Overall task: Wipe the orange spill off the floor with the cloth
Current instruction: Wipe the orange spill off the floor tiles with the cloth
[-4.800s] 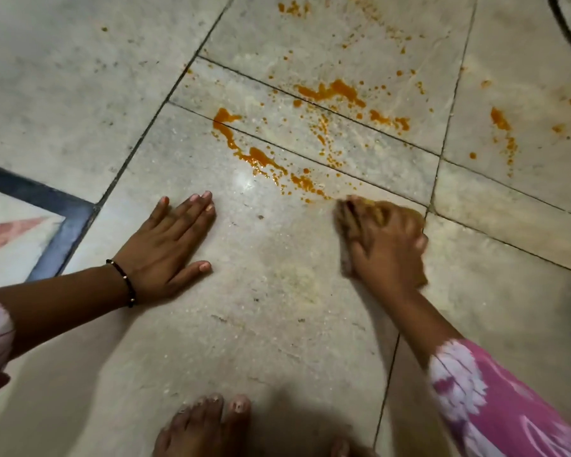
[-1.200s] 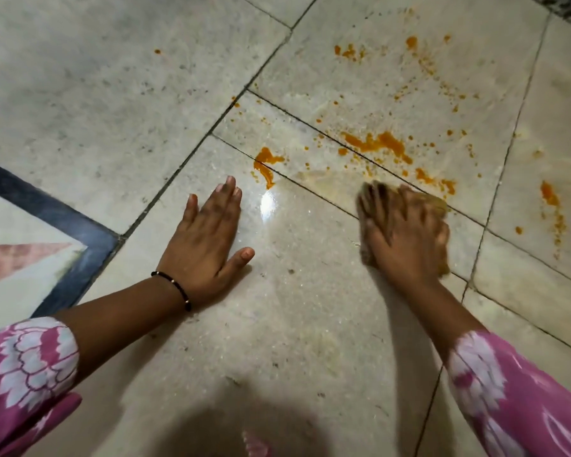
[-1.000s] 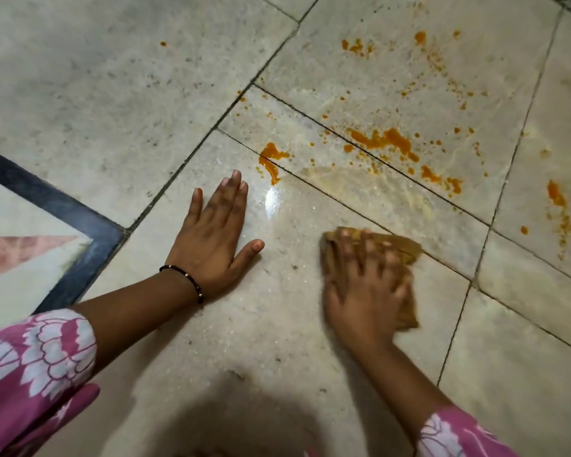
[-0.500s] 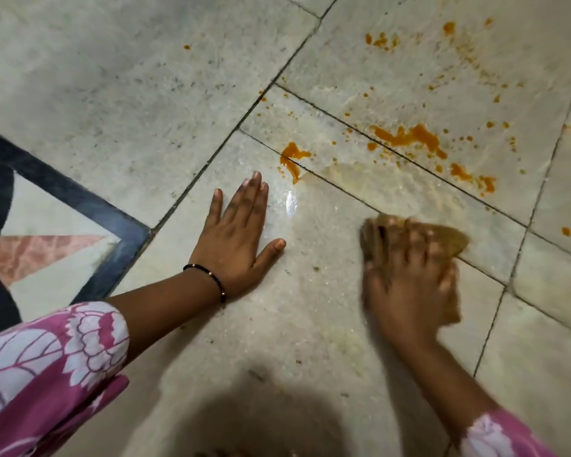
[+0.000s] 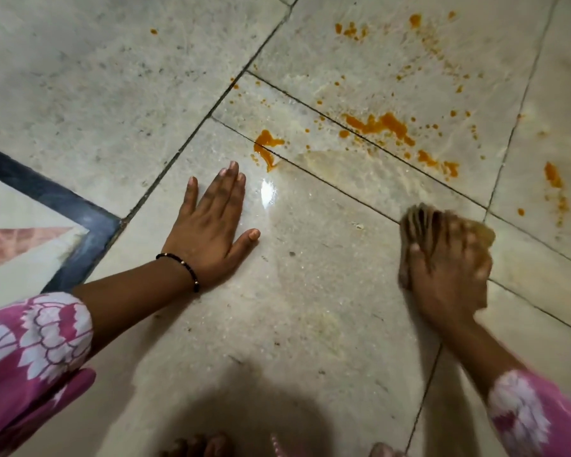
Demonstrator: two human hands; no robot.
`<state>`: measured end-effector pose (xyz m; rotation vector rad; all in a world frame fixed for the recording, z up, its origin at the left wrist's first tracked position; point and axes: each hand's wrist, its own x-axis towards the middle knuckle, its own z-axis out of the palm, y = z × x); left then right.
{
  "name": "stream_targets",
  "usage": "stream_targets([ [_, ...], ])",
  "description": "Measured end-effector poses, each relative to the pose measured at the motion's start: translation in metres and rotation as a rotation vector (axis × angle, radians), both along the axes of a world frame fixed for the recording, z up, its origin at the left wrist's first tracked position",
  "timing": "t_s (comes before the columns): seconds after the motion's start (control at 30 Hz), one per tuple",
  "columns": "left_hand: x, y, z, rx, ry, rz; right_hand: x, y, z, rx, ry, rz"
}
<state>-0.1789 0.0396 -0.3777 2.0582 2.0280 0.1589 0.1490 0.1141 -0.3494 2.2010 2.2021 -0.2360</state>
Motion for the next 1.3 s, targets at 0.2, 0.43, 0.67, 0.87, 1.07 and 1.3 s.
stream_targets([
  [0.2,0.001,0.0,-0.002,-0.001,0.001,-0.004,-0.105,-0.046,-0.003,-0.097,0.065,0.226],
  [0.43,-0.007,-0.005,-0.001,0.01,-0.002,-0.063,-0.056,0.055,-0.001,-0.092,0.049,0.188],
  [0.67,-0.002,-0.002,-0.001,0.02,0.017,-0.038,-0.032,-0.057,-0.006,-0.049,-0.058,0.079],
  [0.87,-0.005,-0.002,-0.006,0.032,0.047,-0.04,-0.125,-0.009,-0.007,-0.011,0.054,0.446],
  [1.07,-0.013,0.003,-0.002,0.073,-0.091,-0.053,-0.059,0.044,-0.002,0.015,0.011,0.238],
  [1.3,-0.042,0.037,0.003,0.089,-0.125,0.131,-0.108,-0.034,-0.009,-0.032,0.006,0.539],
])
